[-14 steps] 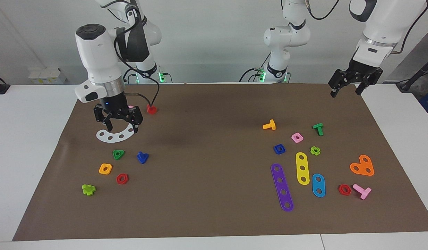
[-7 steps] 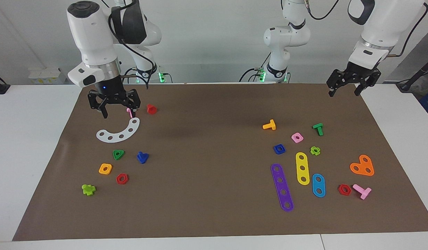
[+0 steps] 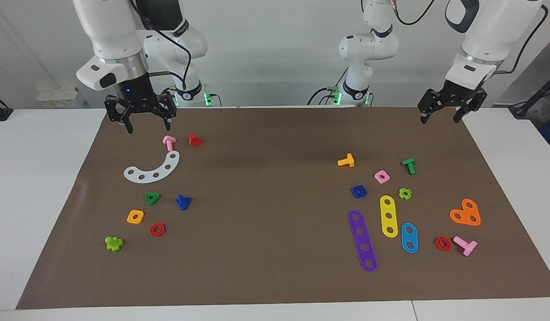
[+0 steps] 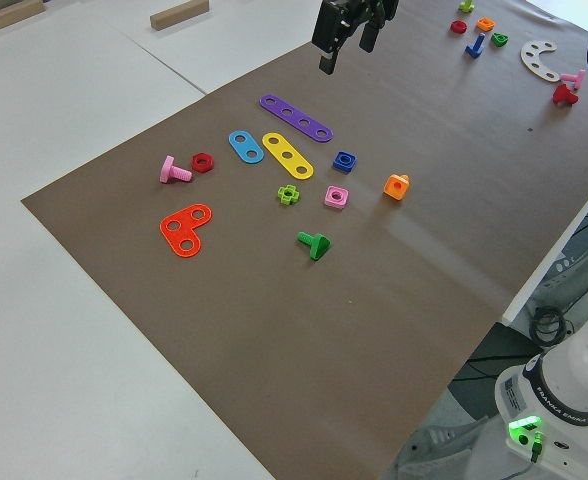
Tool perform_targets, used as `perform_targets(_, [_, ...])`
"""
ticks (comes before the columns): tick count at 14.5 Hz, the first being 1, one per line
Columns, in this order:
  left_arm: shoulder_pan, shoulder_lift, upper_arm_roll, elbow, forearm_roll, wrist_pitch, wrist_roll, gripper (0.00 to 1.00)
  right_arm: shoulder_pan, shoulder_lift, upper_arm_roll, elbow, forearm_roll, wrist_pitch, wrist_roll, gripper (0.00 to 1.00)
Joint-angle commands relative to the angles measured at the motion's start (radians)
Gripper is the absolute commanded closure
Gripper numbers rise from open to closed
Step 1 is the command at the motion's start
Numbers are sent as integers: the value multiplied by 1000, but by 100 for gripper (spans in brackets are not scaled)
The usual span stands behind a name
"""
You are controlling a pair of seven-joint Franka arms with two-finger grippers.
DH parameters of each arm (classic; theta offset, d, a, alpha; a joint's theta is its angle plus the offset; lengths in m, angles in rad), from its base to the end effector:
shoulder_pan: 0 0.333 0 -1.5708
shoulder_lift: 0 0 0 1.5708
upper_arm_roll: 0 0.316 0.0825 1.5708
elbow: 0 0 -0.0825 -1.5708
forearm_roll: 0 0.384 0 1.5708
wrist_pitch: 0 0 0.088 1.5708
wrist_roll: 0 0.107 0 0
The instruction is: Unscrew and place screws in storage area
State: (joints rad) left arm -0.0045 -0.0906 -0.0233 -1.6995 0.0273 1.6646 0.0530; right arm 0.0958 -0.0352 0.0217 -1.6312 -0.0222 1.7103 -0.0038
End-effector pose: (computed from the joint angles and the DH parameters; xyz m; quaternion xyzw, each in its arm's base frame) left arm 0.5341 -0.0127 0.6211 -0.9987 0.0412 -0.0276 0.0150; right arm 0.5533 0.0634 0.6283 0.9964 0.0614 0.0577 0.0082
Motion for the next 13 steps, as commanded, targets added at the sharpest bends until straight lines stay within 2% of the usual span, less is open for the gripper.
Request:
perform_targets(1, [-11,-32,5,-32,14,-5,11,0,-18,12,1,36,36,-41,-38,0])
perform_targets(9, [-12,-31,5,-29,14,9,4,0,-4,2,4,7,-39,-43,-60,0])
perform_targets(13, [-12,-31,5,-29,14,7,8,0,-4,3,6,5,-27,-46,-70,0])
